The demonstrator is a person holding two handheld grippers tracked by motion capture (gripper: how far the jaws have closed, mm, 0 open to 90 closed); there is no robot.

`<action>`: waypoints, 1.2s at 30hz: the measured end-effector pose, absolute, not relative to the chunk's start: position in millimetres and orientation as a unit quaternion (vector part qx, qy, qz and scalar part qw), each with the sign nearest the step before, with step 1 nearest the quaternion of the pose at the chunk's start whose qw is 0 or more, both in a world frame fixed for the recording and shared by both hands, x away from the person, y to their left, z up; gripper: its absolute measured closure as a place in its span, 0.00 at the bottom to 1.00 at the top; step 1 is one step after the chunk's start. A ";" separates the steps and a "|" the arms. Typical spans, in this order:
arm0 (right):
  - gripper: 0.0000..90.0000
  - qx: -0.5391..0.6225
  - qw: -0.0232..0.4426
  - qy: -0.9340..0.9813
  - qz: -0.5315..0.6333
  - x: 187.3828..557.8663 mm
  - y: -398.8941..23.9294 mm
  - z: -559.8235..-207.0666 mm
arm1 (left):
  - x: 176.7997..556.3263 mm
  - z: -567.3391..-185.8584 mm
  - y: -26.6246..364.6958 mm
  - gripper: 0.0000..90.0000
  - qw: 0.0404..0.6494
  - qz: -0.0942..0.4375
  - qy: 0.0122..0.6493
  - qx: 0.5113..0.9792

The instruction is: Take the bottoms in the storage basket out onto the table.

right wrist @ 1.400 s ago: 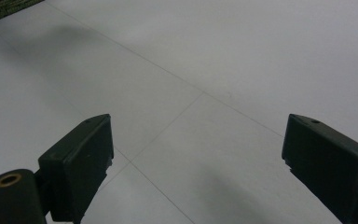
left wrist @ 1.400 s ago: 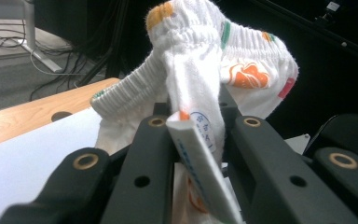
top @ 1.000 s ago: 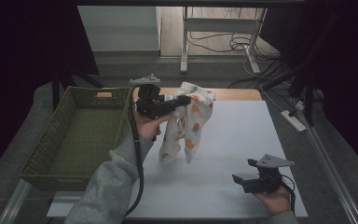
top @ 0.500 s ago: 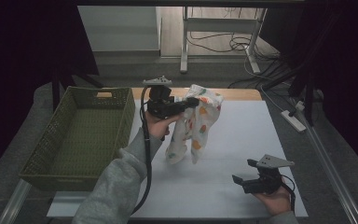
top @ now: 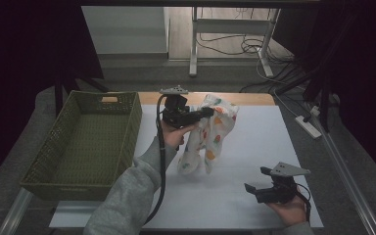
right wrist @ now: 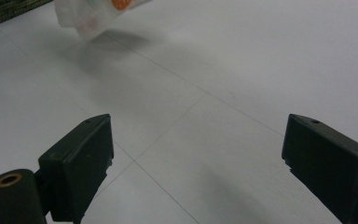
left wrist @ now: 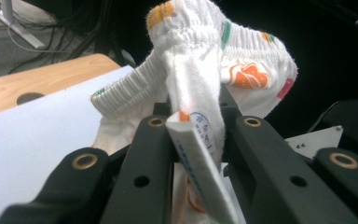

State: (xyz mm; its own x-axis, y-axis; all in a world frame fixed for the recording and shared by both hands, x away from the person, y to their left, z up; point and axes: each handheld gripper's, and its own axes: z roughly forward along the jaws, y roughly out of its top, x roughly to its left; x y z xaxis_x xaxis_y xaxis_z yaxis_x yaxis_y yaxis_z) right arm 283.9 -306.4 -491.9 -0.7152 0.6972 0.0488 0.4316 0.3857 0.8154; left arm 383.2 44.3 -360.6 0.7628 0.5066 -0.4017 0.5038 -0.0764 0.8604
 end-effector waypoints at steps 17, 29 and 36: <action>0.10 0.344 0.152 0.820 0.431 283.7 -306.4 -492.6 | 399.8 -412.1 31.4 0.91 0.542 -0.013 0.375 0.752; 0.10 0.343 0.153 0.822 0.427 283.9 -306.1 -493.1 | 405.7 -440.6 23.3 0.91 0.513 -0.020 0.389 0.765; 0.10 0.343 0.152 0.824 0.426 283.8 -306.2 -493.2 | 408.2 -456.8 17.8 0.90 0.497 -0.027 0.397 0.771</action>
